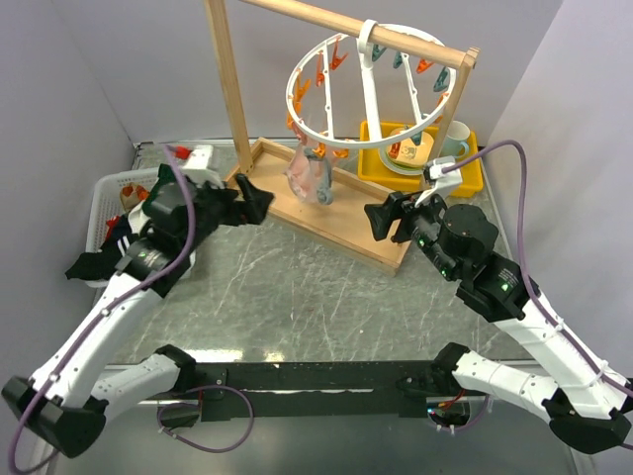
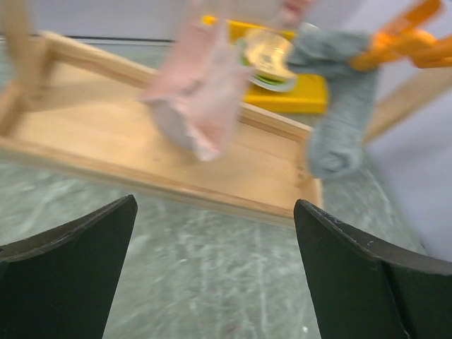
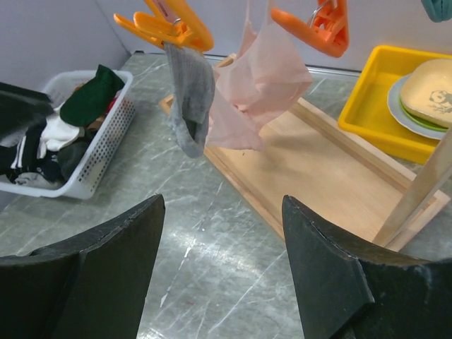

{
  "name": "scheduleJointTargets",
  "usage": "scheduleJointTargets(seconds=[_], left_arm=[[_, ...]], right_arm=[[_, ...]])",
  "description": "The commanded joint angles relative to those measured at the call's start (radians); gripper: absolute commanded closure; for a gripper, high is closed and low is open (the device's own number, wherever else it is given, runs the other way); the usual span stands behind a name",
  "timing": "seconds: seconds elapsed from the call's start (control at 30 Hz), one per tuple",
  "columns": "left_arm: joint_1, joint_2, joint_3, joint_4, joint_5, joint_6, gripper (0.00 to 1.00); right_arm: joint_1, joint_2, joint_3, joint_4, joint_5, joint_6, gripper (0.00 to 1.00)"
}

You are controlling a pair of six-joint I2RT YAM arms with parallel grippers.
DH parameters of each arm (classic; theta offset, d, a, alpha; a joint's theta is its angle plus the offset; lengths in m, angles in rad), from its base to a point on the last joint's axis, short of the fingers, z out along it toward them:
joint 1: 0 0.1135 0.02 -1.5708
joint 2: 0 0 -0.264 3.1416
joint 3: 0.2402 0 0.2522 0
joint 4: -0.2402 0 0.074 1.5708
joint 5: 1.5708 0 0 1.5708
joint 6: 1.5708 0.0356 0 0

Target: Remove the socks clipped to the hanger

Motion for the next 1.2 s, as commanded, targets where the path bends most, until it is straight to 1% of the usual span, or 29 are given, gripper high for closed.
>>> scheduleJointTargets(seconds=[0.0,0.03,0.13,0.23,0.33,0.4,0.5,0.57,0.6,0.63,0.7,0.77,0.8,0.83,0.87,0.9,0.97,1.0,1.03,1.07,1.1,1.17], left_arm=[[-0.097,0.073,-0.01,0.187,0.063,-0.052,0.01],[-0.126,0.089,-0.009,0.207,0.075,-0.053,0.01],[-0.18,0.161,0.016,0.271,0.087,-0.047,0.06],[-0.226,0.228,0.06,0.322,0.094,-0.029,0.05],[-0.249,0.285,0.102,0.34,0.097,-0.014,0.04],[-0.252,0.328,0.12,0.345,0.088,-0.008,0.05],[-0.251,0.372,0.148,0.362,0.088,-0.003,0.11],[-0.252,0.388,0.149,0.392,0.086,-0.006,0.19],[-0.252,0.389,0.143,0.406,0.078,-0.007,0.26],[-0.252,0.39,0.139,0.417,0.071,-0.009,0.27],[-0.254,0.39,0.129,0.439,0.057,-0.011,0.27],[-0.252,0.385,0.125,0.449,0.049,-0.004,0.21],[-0.254,0.379,0.117,0.461,0.045,-0.001,0.16],[-0.252,0.377,0.113,0.471,0.04,0.002,0.17],[-0.252,0.379,0.111,0.477,0.048,0.005,0.23],[-0.252,0.386,0.117,0.48,0.052,0.012,0.38],[-0.252,0.4,0.129,0.471,0.069,0.016,0.58],[-0.252,0.405,0.142,0.465,0.074,0.014,0.78],[-0.252,0.405,0.145,0.454,0.08,0.009,0.87],[-0.254,0.4,0.145,0.452,0.083,0.008,0.94],[-0.258,0.396,0.142,0.449,0.08,0.008,0.99],[-0.264,0.374,0.137,0.433,0.063,0.015,0.99]], right_arm=[[0.005,-0.017,0.02,0.025,-0.015,0.023,0.25],[0.003,-0.021,0.019,0.023,-0.013,0.025,0.25],[0.003,-0.032,0.017,0.016,-0.013,0.023,0.25],[0.003,-0.043,0.02,0.003,-0.009,0.02,0.25],[0.003,-0.058,0.017,-0.01,0.004,0.017,0.25],[0.005,-0.072,0.011,-0.015,0.01,0.02,0.25],[0.003,-0.081,0.005,-0.015,0.008,0.026,0.25],[0.003,-0.083,0.008,-0.021,0.007,0.029,0.25],[0.003,-0.083,0.009,-0.027,0.007,0.031,0.25],[0.005,-0.084,0.011,-0.03,0.005,0.034,0.25],[0.003,-0.09,0.012,-0.033,0.001,0.035,0.25],[0.003,-0.096,0.006,-0.03,-0.01,0.035,0.25],[0.003,-0.106,0.003,-0.029,-0.013,0.04,0.25],[0.003,-0.109,0.0,-0.03,-0.016,0.045,0.25],[0.002,-0.11,-0.006,-0.027,-0.016,0.046,0.25],[0.003,-0.11,-0.007,-0.029,-0.019,0.048,0.25],[0.003,-0.106,-0.004,-0.032,-0.018,0.049,0.25],[0.003,-0.098,-0.001,-0.035,-0.019,0.048,0.25],[0.005,-0.097,0.002,-0.036,-0.018,0.048,0.25],[0.003,-0.095,0.005,-0.036,-0.016,0.046,0.25],[0.005,-0.092,0.008,-0.038,-0.016,0.045,0.25],[0.003,-0.089,0.011,-0.035,-0.016,0.042,0.25]])
